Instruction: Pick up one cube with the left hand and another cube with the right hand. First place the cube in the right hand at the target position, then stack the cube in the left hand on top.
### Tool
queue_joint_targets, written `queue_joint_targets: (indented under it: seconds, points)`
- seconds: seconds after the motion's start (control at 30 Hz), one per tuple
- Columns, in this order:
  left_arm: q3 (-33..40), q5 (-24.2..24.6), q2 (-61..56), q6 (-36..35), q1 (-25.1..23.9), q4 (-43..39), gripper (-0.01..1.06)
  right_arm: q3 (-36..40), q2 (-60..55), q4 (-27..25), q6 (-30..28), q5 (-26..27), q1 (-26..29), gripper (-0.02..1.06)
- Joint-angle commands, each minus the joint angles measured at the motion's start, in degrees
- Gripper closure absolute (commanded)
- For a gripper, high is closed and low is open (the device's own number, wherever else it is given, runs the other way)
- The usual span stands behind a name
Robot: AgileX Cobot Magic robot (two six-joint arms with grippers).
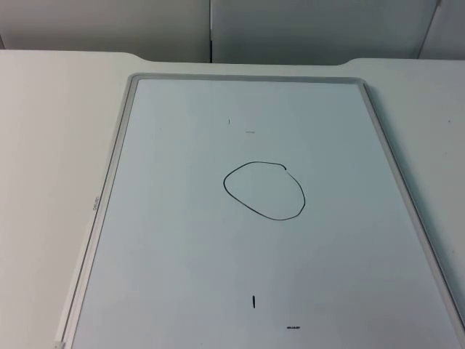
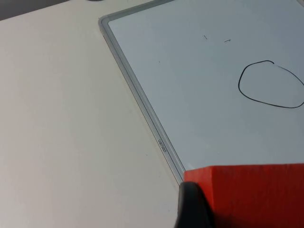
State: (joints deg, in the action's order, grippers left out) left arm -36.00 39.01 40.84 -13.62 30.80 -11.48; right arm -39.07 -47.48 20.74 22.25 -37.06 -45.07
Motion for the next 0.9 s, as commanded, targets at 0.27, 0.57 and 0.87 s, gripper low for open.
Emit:
queue_joint_targets:
  seconds: [0.27,0.57,0.87]
  points:
    - [0.2,-1.1,-0.3,-0.4,0.2,0.0,0.94,-7.3,-15.9,3.1,0.3,2.5,-0.1,1.05]
    - [0.2,-1.1,-0.3,-0.4,0.2,0.0,0.94,-22.1,-35.9,3.0,-1.9,-0.2,-0.1,1.05]
    - [0.2,-1.1,-0.3,-0.4,0.2,0.0,0.94,-34.0,-49.1,2.1,-7.3,-4.6,0.0,1.05]
